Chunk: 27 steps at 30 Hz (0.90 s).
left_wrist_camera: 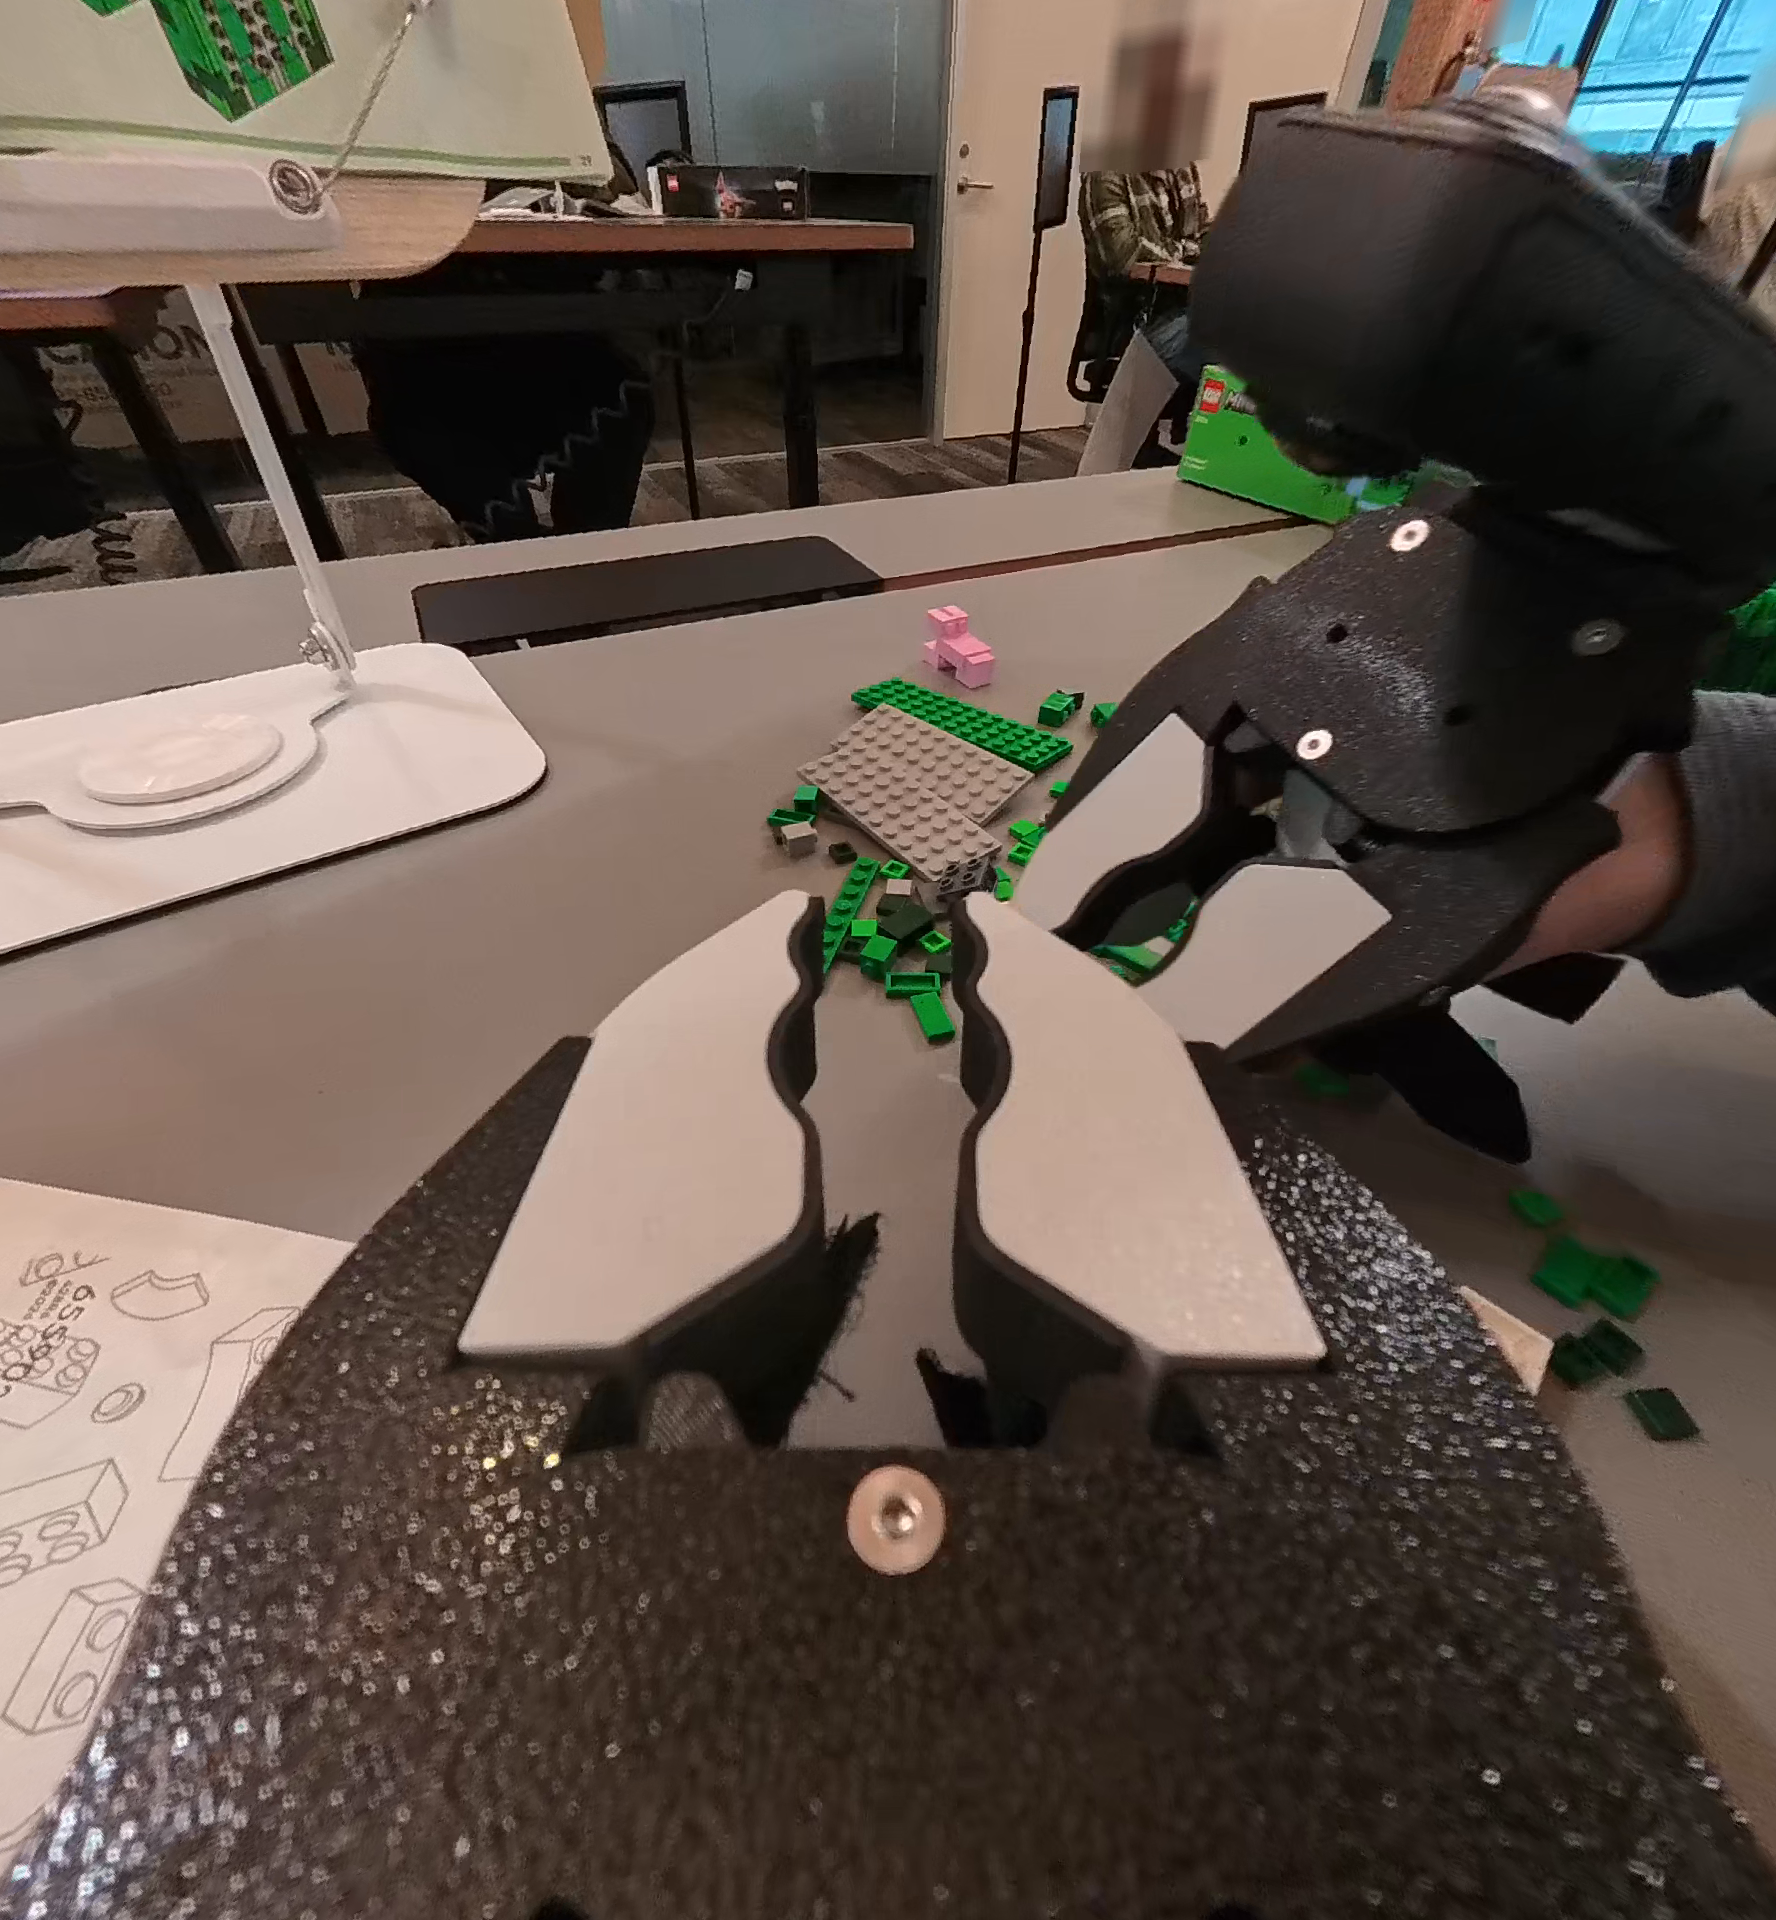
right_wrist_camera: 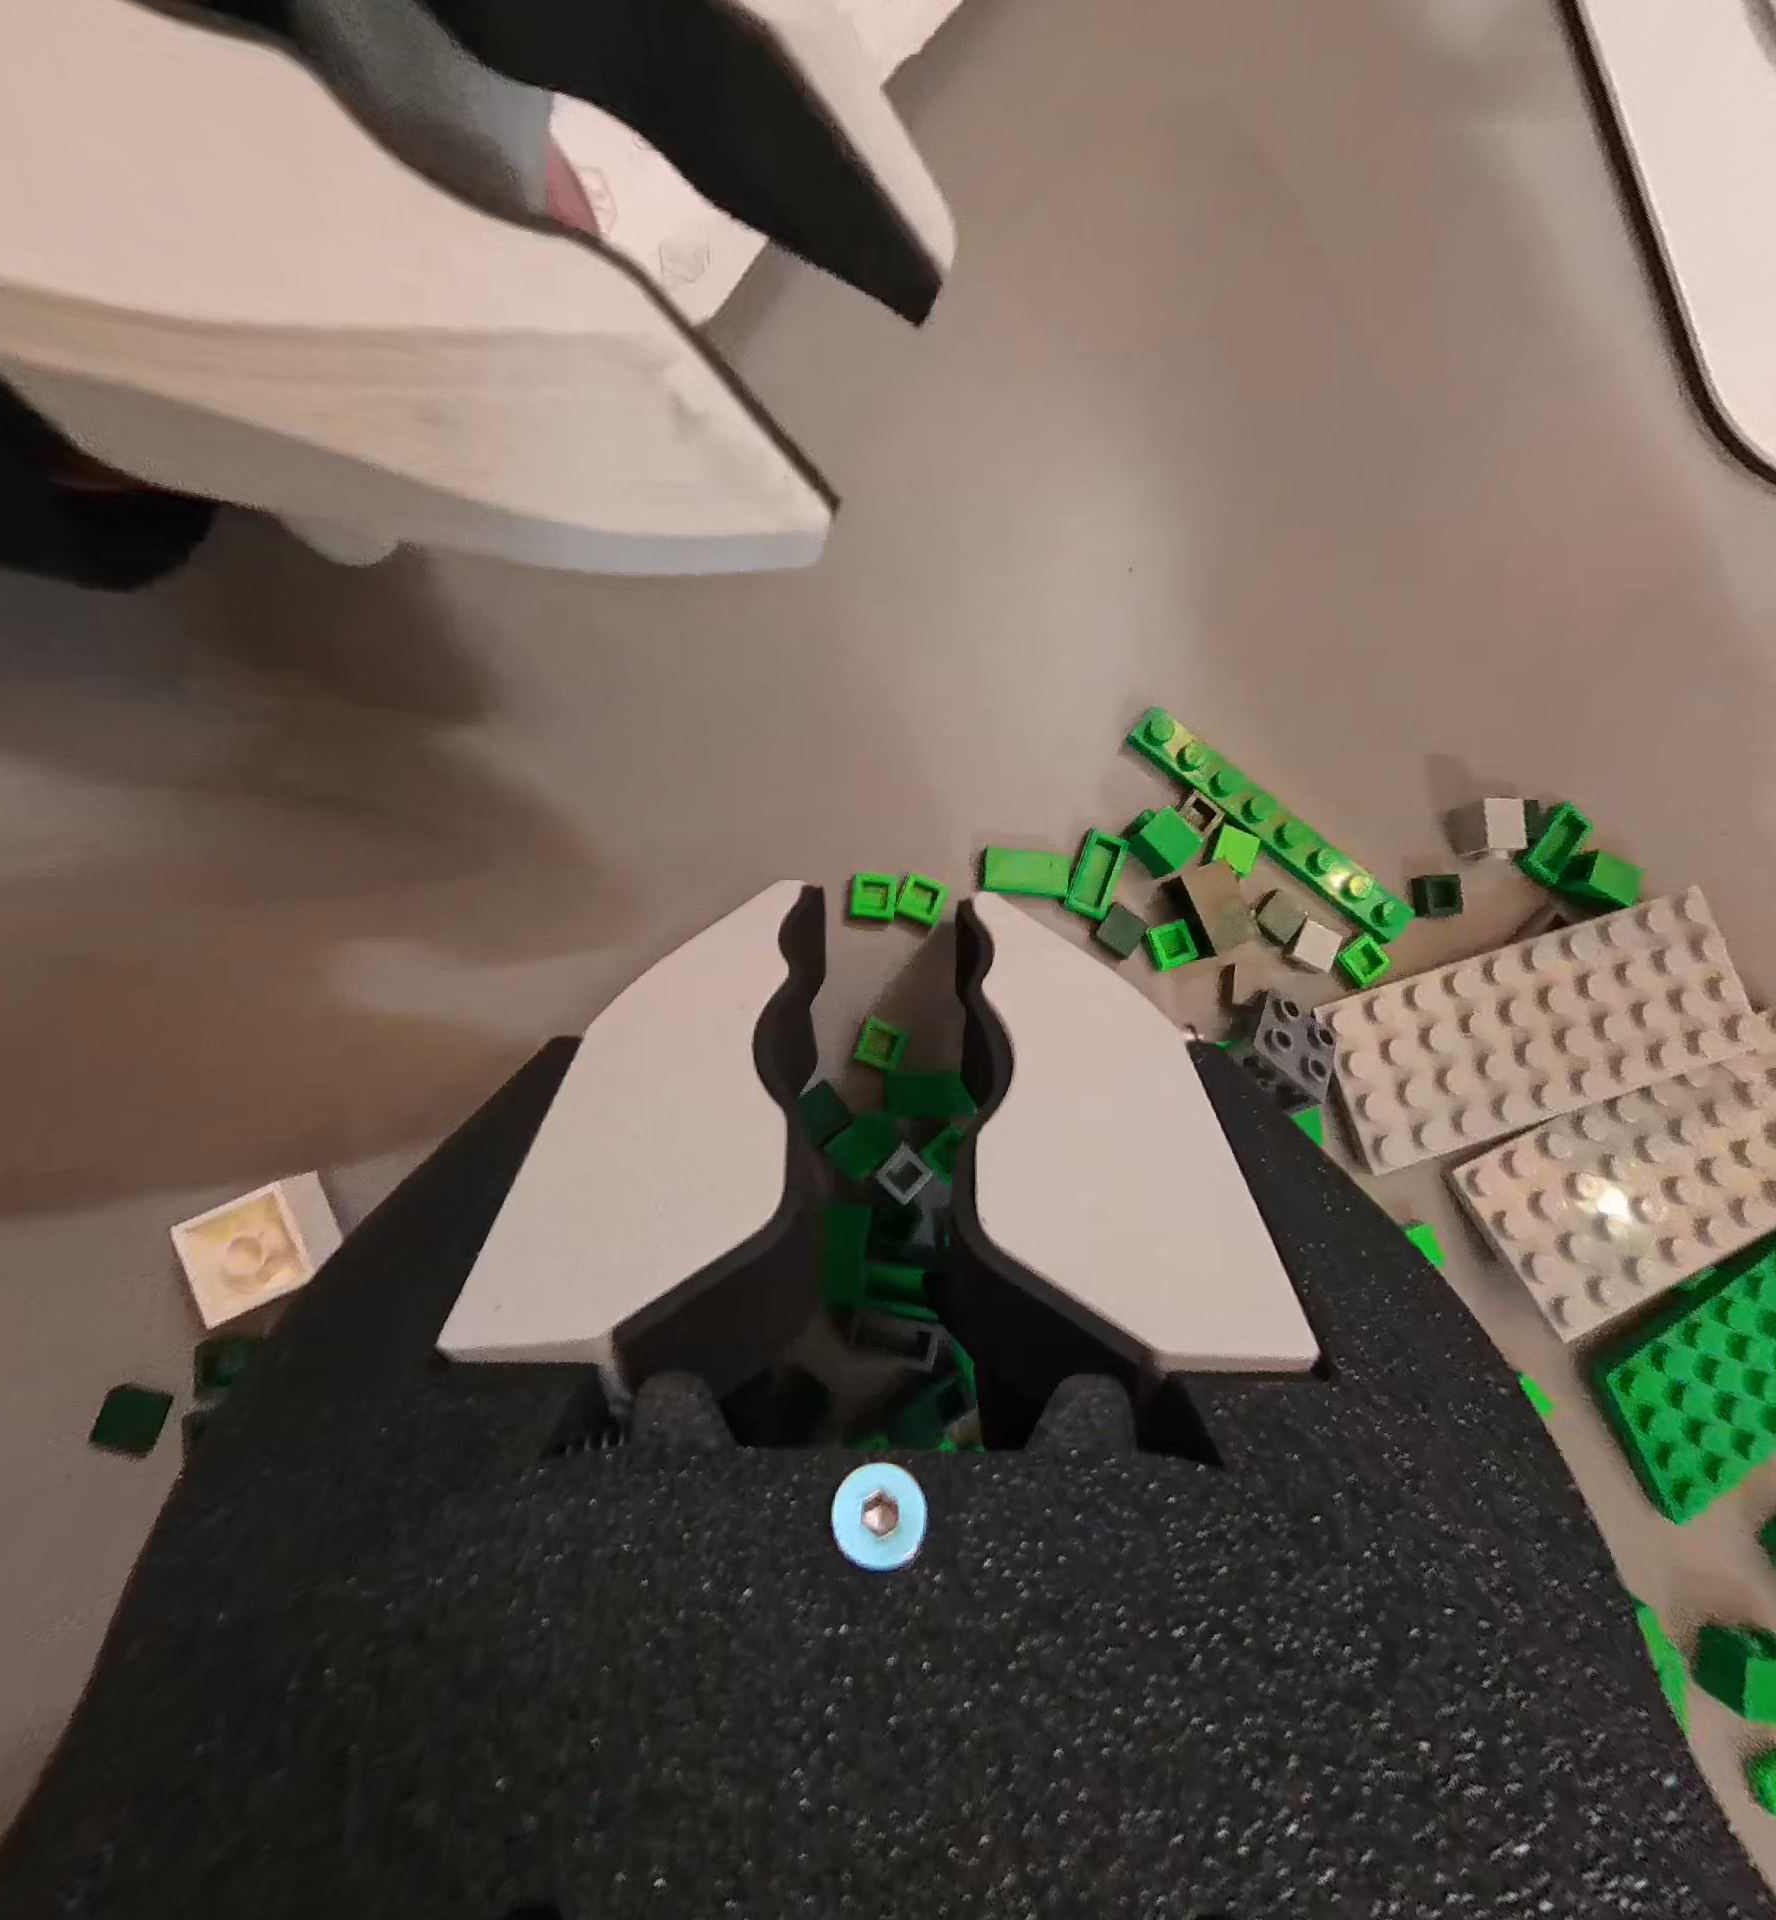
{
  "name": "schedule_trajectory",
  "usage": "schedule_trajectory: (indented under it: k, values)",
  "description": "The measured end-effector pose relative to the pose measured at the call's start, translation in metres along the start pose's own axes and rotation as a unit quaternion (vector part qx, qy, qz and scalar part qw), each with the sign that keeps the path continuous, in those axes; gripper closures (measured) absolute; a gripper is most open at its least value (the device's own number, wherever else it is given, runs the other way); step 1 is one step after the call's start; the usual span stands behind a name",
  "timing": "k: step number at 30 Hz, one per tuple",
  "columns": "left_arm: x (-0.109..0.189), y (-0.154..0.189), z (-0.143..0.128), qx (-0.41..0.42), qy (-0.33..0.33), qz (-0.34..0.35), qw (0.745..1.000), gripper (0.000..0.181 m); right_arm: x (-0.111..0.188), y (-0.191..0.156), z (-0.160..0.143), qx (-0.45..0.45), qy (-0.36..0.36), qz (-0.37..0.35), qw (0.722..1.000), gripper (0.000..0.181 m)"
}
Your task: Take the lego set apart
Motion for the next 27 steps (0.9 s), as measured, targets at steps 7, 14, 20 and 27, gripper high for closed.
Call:
schedule_trajectory:
  k: [7,14,20,27]
  values:
    - [0.0,-0.001,0.0,0.005,-0.001,-0.002,1.0,0.158,-0.003,0.002,0.003,0.01,-0.011,0.017,1.0,0.165]
    - [0.0,-0.001,0.0,0.007,-0.002,-0.003,1.0,0.158,-0.004,-0.011,0.005,0.041,-0.035,0.047,0.997,0.166]
    - [0.0,-0.001,0.0,0.008,-0.003,-0.003,1.0,0.158,0.0,-0.04,-0.003,0.069,-0.052,0.083,0.993,0.166]
    - [-0.001,-0.001,-0.001,0.005,-0.005,-0.003,1.0,0.158,0.006,-0.064,-0.01,0.091,-0.067,0.122,0.986,0.166]
Point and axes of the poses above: each gripper's, where its closed fingertips meet, x back along the fingers, z out of its top, y = z × x across the jaws, the point moved 6 cm from there along x, back along the fingers, and after that the axes turned 14 degrees about z, right-handed, at the moved point
